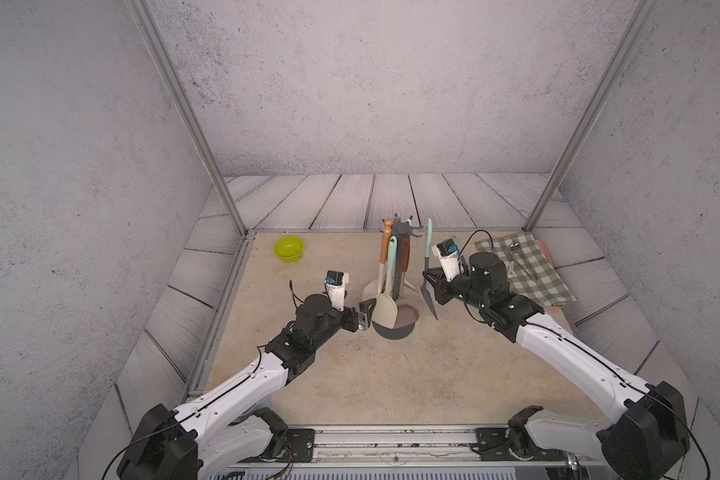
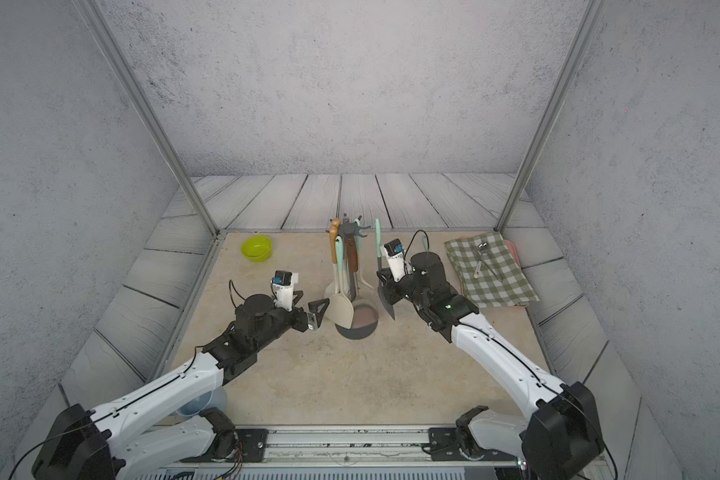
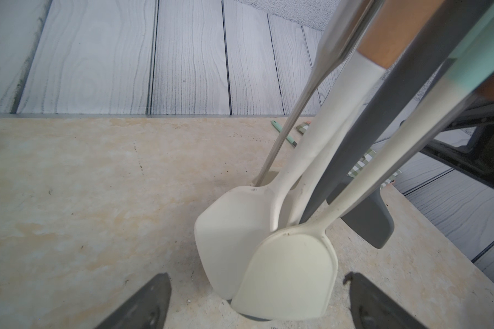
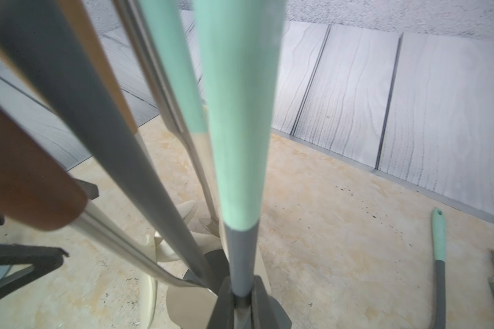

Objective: Take the spatula off the kitchen utensil rack
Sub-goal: Take off the spatula from the rack, then place the spatula at the center of the board.

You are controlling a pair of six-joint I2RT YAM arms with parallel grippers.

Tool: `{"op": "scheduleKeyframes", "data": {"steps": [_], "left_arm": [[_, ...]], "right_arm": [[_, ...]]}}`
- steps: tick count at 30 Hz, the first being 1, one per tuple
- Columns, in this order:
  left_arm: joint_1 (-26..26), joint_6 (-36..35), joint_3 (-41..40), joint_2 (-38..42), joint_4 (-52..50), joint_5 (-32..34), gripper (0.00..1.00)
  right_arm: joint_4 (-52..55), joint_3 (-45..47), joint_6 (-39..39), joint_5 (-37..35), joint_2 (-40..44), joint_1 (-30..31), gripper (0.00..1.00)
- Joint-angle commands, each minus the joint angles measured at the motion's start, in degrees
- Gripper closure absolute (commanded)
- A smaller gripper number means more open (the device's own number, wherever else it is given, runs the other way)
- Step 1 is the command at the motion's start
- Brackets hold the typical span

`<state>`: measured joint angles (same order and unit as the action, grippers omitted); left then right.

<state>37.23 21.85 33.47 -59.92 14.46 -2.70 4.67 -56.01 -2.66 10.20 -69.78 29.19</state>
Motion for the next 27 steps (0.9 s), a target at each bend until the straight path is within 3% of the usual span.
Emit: {"op": "scheduleKeyframes", "data": {"steps": [1,15,27], "left_arm": [[0.1,-1.1,-0.9,1.3,1.4,-0.7,0.01],[1.6,-1.9,-2.3,4.5,2.1,0.4,0.01],[2.1,-1.8,-2.5,6.0,1.5,1.7,0.01]], "right_arm": [[1.1,-2.5,-1.6,-4.8,1.7,0.4,1.0],[15.8,-8.9,-4.9,-24.5,1.5,0.4,1.0],[24.0,-18.1,-9.2,-33.5,-14.1,-0.9,1.0]]}}
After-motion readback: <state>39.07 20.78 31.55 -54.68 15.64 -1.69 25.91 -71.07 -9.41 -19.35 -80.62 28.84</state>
